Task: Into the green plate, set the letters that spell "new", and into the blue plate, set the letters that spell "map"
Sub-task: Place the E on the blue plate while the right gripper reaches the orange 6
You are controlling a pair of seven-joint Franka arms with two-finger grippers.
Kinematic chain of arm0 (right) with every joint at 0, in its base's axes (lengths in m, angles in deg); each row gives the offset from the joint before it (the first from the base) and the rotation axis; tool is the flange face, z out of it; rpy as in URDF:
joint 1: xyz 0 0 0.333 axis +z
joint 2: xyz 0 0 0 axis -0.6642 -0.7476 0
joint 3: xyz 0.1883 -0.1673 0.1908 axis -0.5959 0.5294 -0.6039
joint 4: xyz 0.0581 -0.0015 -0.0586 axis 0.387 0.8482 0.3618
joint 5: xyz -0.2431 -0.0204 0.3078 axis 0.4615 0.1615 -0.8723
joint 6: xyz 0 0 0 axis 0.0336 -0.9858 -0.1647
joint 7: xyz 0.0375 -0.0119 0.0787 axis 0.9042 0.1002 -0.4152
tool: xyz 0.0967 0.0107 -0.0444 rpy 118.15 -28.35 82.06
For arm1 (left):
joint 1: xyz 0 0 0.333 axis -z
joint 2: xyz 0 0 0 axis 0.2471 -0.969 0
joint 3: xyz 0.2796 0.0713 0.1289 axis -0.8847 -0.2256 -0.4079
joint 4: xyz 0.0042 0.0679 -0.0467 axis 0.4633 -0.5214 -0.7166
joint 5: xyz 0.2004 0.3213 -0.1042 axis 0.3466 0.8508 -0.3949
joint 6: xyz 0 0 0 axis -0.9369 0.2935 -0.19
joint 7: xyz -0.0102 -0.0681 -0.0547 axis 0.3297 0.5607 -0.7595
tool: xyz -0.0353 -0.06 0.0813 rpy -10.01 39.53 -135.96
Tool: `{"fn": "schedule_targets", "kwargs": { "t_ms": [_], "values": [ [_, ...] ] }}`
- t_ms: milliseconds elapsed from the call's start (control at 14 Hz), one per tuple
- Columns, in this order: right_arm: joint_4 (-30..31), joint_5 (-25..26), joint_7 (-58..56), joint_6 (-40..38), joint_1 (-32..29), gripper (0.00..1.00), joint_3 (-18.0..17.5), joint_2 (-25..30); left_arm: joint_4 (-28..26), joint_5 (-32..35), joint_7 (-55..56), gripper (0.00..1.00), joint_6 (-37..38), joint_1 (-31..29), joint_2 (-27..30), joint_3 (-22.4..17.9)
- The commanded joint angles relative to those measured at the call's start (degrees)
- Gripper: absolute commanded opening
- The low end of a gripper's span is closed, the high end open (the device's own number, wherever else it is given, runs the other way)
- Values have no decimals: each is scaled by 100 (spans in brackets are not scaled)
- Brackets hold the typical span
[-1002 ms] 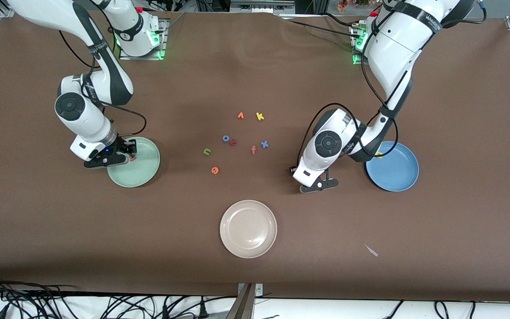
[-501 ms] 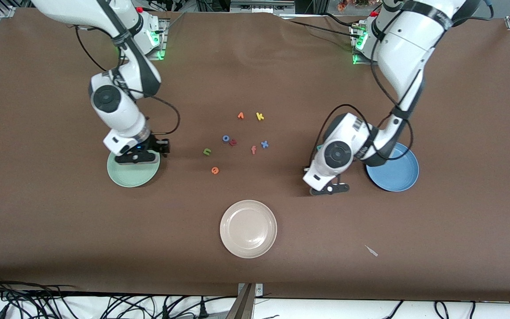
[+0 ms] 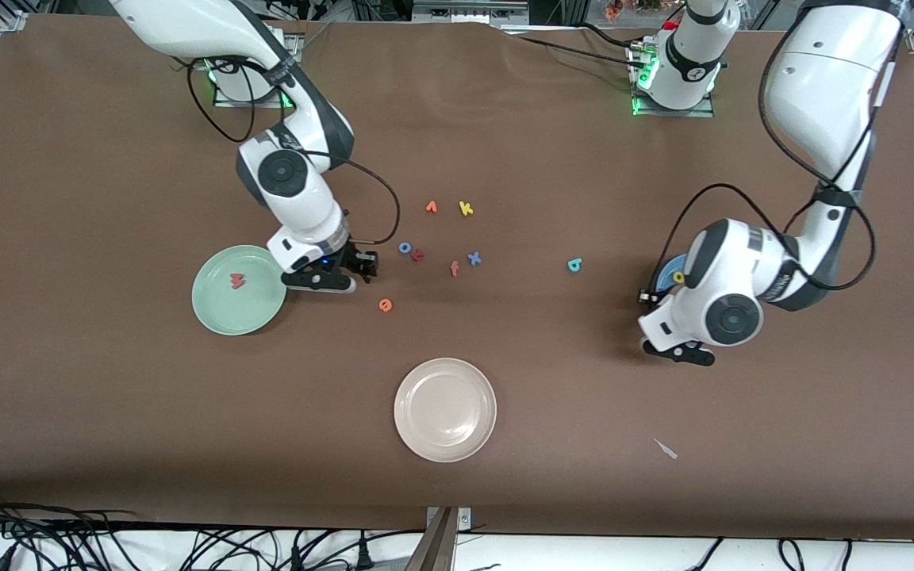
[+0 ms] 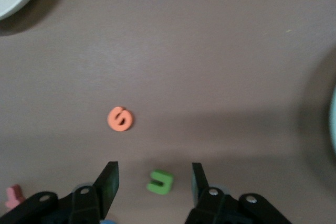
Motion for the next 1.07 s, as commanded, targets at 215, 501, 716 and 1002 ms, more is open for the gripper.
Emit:
{"fn": "schedule_targets", "kwargs": {
  "t_ms": [215, 501, 716, 1002],
  "values": [
    [-868, 1081, 1501, -38, 375, 64, 103, -880, -519, 360, -1368, 84, -137, -562, 157, 83],
    [-1000, 1294, 1766, 5, 384, 64, 103, -1100, -527, -352, -669, 100, -137, -492, 438, 215],
    [-1149, 1302, 1889, 6, 480, 64, 103, -1232, -650, -353, 789, 100, -399, -492, 447, 802],
    [-1194, 1390, 1933, 6, 507, 64, 138, -1303, -1973, -309, 2521, 100, -2065, -492, 885, 1322]
  ]
}}
